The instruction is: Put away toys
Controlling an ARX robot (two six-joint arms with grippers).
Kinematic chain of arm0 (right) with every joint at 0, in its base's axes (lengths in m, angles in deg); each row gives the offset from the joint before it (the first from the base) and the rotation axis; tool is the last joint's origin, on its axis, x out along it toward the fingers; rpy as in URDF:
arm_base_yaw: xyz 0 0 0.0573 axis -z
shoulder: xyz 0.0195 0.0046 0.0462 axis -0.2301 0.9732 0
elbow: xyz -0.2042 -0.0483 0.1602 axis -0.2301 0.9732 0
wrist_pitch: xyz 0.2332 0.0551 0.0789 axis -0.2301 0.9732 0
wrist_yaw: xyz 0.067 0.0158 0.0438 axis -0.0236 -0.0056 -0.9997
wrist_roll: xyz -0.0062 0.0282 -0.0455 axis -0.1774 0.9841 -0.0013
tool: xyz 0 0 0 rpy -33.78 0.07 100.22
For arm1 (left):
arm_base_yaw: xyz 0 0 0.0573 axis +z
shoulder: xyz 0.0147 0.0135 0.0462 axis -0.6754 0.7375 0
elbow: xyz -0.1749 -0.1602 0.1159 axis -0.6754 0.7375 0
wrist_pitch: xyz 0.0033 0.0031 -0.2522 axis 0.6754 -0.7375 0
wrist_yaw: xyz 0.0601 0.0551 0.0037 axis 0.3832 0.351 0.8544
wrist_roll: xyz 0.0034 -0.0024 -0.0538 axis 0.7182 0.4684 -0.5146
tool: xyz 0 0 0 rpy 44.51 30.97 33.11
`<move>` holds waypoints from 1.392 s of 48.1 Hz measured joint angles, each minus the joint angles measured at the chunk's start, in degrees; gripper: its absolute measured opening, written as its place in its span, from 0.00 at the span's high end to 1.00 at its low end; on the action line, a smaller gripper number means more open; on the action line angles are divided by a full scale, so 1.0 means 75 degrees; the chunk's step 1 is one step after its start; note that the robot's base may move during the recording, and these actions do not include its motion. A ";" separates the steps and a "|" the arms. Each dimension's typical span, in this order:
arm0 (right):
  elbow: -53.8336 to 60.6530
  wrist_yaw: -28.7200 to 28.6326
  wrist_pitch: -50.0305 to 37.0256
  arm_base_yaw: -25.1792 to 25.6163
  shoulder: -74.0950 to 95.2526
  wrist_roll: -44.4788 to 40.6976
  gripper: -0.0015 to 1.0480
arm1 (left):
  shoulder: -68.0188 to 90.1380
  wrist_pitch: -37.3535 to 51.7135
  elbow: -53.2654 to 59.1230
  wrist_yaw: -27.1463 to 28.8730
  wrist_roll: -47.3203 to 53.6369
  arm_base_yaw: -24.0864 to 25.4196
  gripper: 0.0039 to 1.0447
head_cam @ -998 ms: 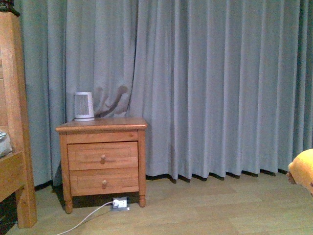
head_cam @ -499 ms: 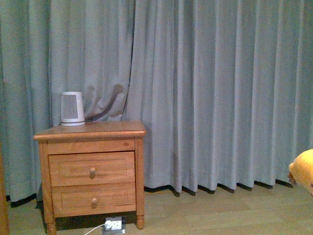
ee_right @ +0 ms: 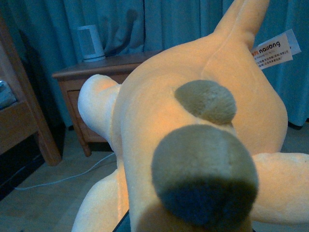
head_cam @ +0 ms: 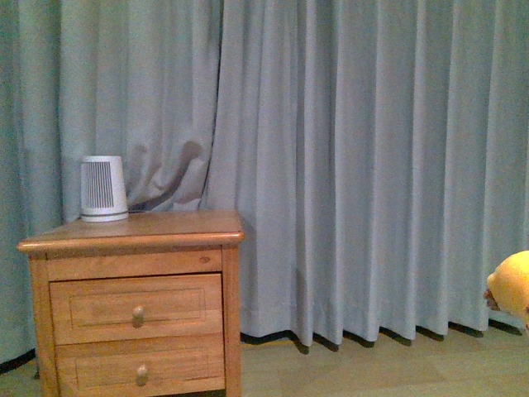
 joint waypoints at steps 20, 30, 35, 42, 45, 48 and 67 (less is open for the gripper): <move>0.0003 0.0003 0.0000 0.0000 0.0006 0.0000 0.92 | 0.0000 0.0000 0.0000 0.0006 0.0000 0.0000 0.06; 0.0003 -0.0047 0.0000 -0.0003 0.0009 0.0000 0.92 | -0.0003 0.0000 0.0000 0.0035 -0.0003 0.0006 0.06; -0.0003 -0.0015 0.0000 -0.0003 0.0009 0.0000 0.92 | 0.0000 0.0000 0.0000 0.0026 0.0000 0.0006 0.06; -0.0003 0.0032 0.0000 0.0006 0.0006 0.0000 0.92 | 0.0003 0.0000 0.0000 -0.0017 0.0000 0.0000 0.06; -0.0006 0.0023 0.0000 0.0006 0.0000 -0.0003 0.92 | 0.0003 0.0000 0.0000 0.0003 0.0000 0.0003 0.06; -0.0003 0.0012 0.0000 0.0006 0.0000 0.0000 0.92 | 0.0003 0.0000 0.0000 -0.0009 0.0000 0.0003 0.06; 0.0000 0.0015 0.0000 0.0006 0.0000 -0.0003 0.92 | 0.0000 0.0000 0.0000 0.0006 0.0000 0.0000 0.06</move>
